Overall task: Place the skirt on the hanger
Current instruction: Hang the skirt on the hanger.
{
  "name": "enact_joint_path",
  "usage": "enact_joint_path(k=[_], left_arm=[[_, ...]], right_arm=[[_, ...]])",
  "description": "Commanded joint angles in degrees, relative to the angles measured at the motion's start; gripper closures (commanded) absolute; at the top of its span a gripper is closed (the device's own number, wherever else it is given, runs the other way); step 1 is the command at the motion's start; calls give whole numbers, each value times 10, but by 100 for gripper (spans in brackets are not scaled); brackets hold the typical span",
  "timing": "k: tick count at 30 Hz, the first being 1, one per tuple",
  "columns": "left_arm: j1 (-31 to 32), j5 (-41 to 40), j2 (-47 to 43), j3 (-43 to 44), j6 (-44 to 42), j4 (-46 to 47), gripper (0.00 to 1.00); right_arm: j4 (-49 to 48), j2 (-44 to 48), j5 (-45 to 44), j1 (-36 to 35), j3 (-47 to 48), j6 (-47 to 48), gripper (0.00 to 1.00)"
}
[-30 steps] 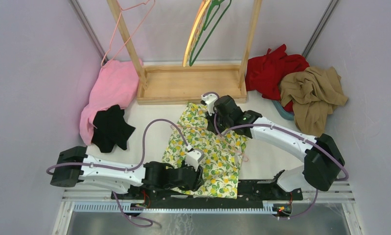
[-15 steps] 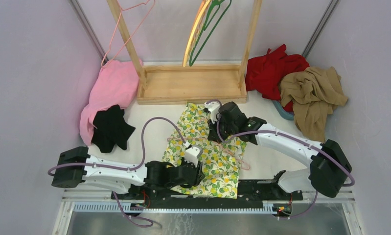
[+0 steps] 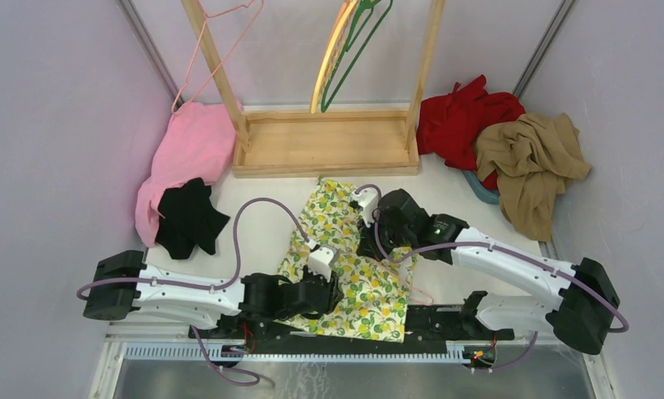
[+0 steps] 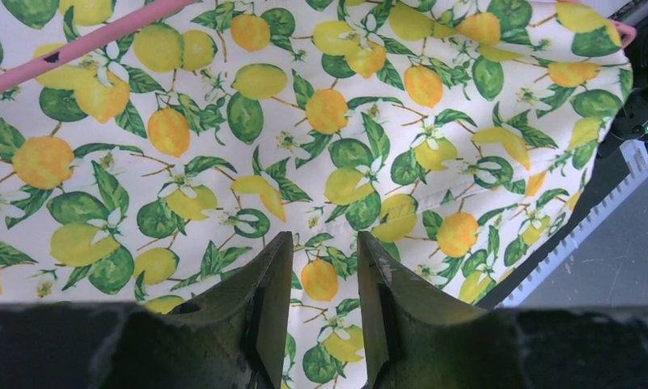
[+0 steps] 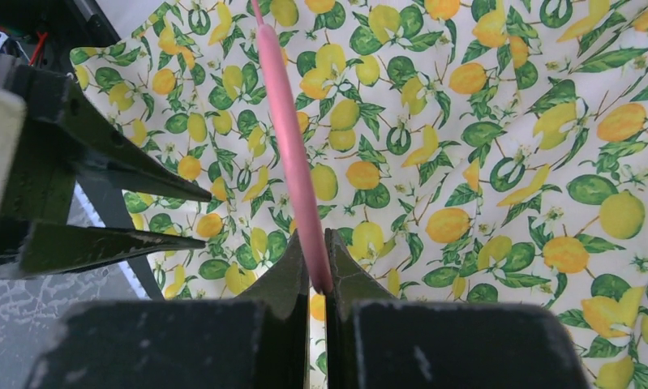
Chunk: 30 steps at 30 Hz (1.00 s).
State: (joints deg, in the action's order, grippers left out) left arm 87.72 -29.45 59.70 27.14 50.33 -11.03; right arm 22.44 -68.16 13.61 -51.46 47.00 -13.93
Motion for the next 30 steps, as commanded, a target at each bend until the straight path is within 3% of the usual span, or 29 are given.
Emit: enact_joint_path(k=[1,9,14,24,30], left_arm=[[-2,-2,19,16,14,22,58],[4,24,98,14,28,89,62],[9,-38,113,43,29,60,63],[9,-155,-43,81,79,-164,63],[8,-171,-100,42,107,-199,63]], right_arm=[[19,39,-42,-16,21,-16,99],[52,28,-81,-22,77,5,99],[36,12,-106,-25,102,11,99],[155,-90,-144,-25,371,69,99],[133,-109,-146,-24,324,55,99]])
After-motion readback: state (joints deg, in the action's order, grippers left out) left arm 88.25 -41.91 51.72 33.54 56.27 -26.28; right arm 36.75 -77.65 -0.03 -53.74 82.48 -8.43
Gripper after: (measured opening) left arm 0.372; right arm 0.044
